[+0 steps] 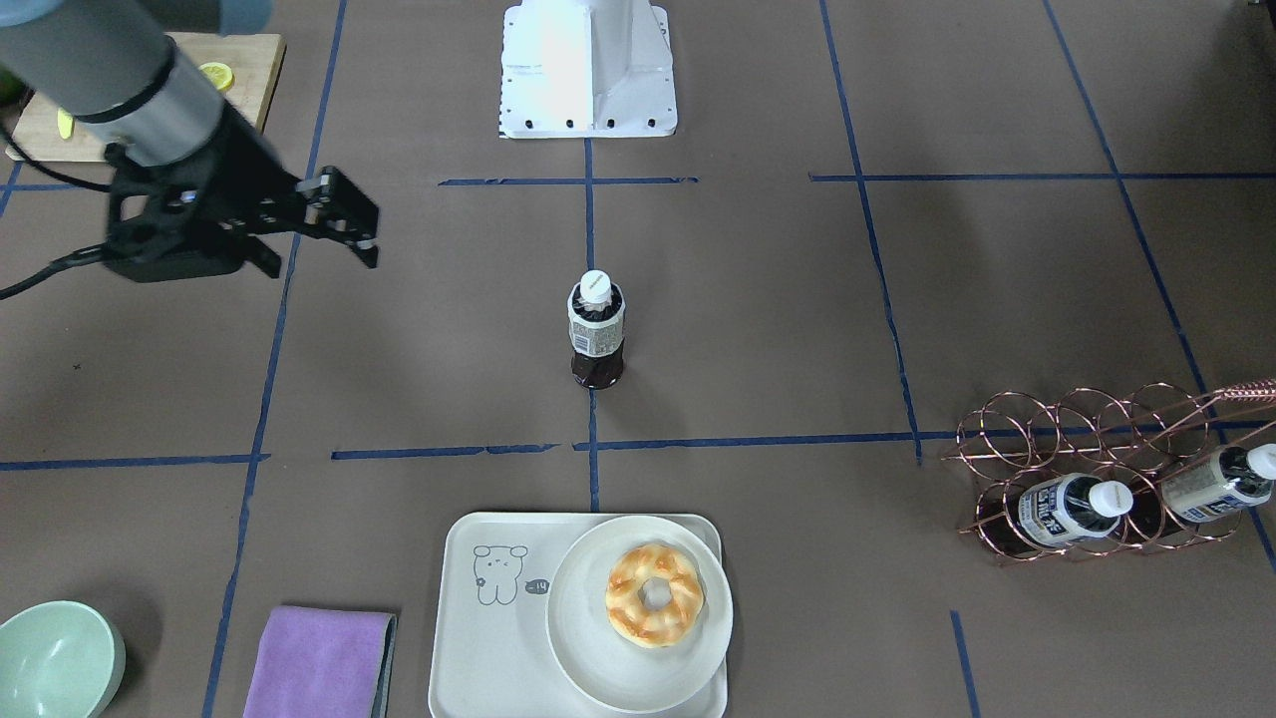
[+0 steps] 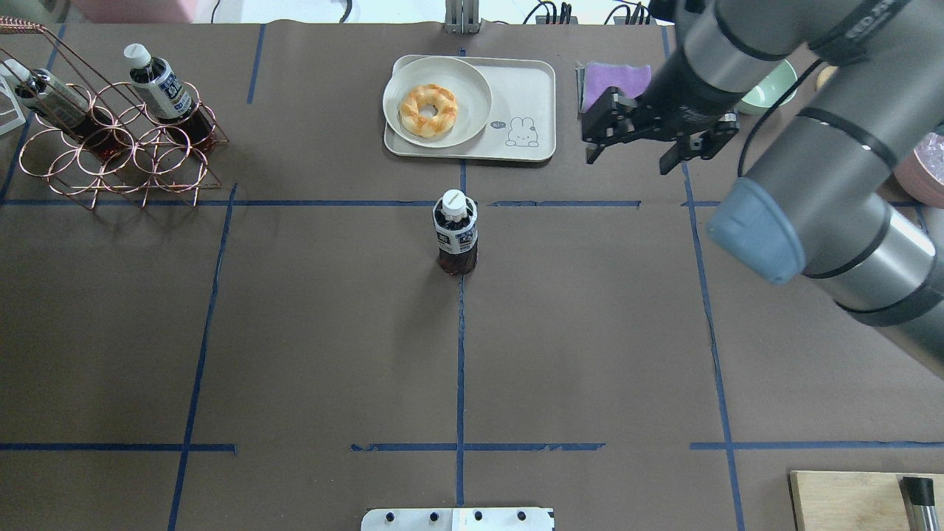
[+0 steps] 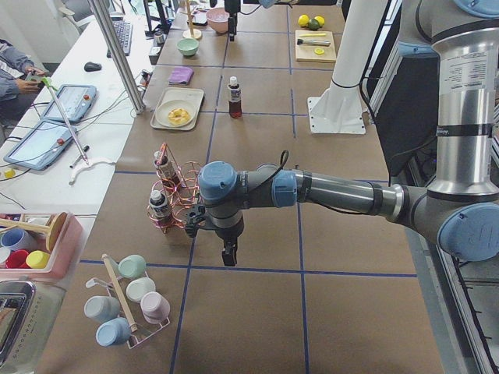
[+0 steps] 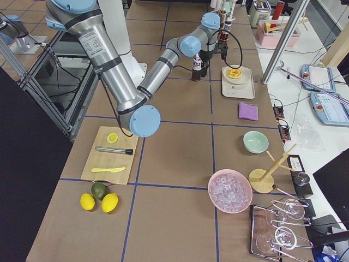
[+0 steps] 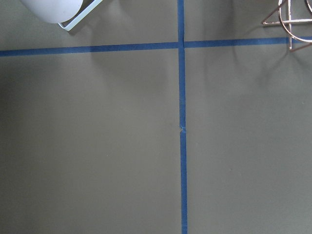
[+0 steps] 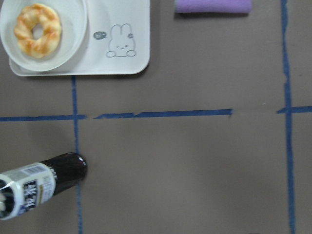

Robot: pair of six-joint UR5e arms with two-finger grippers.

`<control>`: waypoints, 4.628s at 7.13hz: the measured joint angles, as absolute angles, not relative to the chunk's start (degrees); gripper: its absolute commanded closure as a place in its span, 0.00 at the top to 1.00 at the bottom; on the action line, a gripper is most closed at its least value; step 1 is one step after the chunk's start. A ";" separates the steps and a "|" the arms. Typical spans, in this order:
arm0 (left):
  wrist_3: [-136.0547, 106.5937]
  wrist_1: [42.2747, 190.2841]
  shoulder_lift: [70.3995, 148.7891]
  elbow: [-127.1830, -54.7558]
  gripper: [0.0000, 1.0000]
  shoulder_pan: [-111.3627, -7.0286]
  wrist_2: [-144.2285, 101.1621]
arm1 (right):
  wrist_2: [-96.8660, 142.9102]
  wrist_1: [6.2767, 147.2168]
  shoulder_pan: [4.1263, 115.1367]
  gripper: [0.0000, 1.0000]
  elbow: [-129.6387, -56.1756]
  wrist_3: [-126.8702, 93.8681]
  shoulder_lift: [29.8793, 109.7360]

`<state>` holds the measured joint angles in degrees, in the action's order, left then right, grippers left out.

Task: Place tea on tray
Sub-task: 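Reach the right gripper to the standing tea bottle and grasp it, then carry the bottle with the right gripper onto the cream tray beside the plate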

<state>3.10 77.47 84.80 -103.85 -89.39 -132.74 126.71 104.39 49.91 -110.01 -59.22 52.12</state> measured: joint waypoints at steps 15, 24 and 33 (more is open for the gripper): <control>2.90 77.52 84.96 -103.36 1.00 -89.30 -132.89 | 113.16 106.35 36.34 0.00 -86.57 -66.90 31.36; 2.84 77.52 85.05 -103.82 1.00 -89.32 -132.89 | 119.30 97.06 53.47 0.00 -59.44 -52.18 20.90; 2.81 77.52 85.43 -104.05 1.00 -89.30 -132.93 | 119.78 89.99 53.81 1.00 -51.87 -50.48 21.13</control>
